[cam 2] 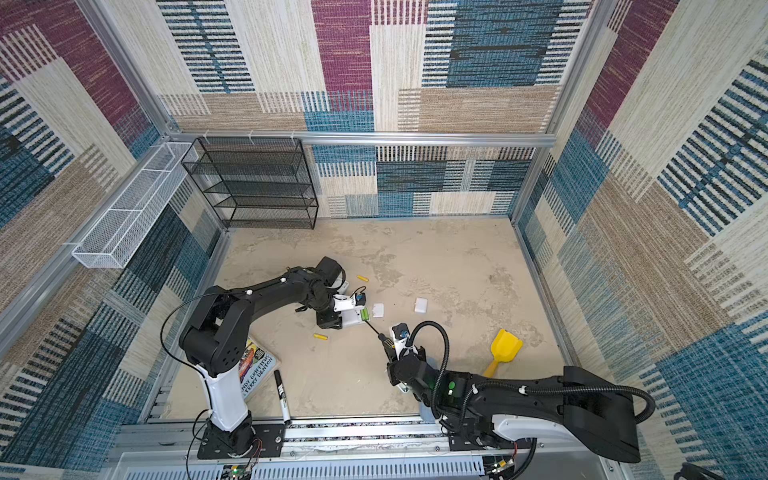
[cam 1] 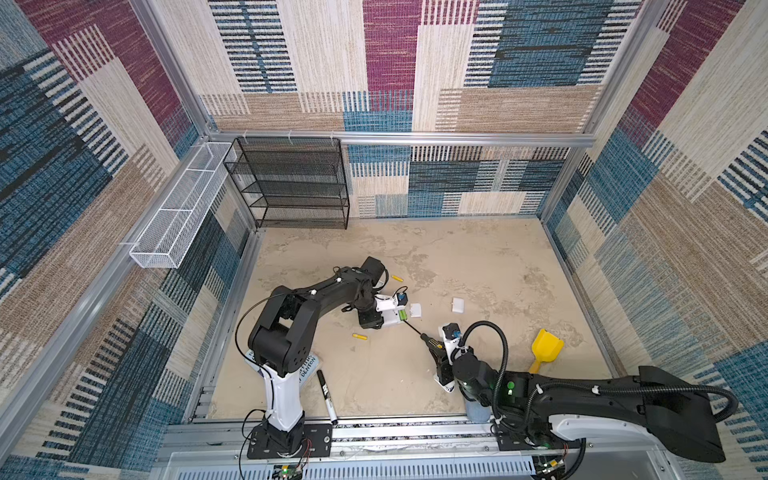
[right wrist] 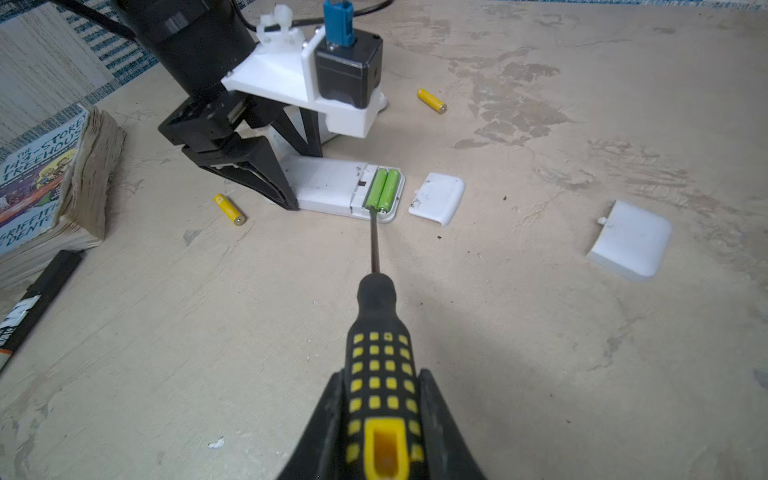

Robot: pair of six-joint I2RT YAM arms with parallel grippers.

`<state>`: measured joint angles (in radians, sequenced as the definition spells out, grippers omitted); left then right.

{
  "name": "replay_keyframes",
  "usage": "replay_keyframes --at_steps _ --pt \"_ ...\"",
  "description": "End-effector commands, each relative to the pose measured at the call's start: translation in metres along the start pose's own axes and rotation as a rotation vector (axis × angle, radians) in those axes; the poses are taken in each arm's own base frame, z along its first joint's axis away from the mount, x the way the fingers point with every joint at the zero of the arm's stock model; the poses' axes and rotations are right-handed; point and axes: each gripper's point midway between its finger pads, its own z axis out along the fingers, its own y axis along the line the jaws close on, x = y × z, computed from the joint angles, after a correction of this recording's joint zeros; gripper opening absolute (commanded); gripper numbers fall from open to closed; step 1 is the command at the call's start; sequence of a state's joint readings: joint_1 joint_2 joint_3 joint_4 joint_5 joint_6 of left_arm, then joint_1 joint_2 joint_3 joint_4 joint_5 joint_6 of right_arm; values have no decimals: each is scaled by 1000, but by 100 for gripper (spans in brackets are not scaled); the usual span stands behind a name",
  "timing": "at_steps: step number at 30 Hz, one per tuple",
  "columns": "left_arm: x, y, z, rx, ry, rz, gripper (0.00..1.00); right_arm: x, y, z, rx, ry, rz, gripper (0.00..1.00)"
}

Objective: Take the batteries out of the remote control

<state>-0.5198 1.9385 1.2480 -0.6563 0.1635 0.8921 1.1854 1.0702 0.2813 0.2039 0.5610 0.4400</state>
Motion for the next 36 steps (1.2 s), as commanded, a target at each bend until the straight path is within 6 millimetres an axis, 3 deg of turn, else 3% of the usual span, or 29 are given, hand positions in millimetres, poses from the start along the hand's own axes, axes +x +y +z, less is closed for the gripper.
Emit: replay_keyframes --at_steps 1,6,14,20,30,33,36 --pt "46 -56 12 235 183 -17 35 -19 -17 0 105 -93 43 0" --pt "46 -55 11 229 187 -21 35 -20 -14 0 91 -93 40 0" --pt "40 -51 4 208 165 -15 45 -20 -6 -4 36 -71 14 0" --pt "34 -47 1 191 141 -21 49 -28 -8 -9 42 -86 17 0" --pt "27 -39 -7 151 115 -13 54 -24 -11 -12 36 -78 30 0" --pt "29 -38 -6 145 125 -13 54 -25 -3 -12 -7 -78 7 0" --pt "30 -36 -6 137 133 -12 53 -28 18 -12 -112 -79 -33 0"
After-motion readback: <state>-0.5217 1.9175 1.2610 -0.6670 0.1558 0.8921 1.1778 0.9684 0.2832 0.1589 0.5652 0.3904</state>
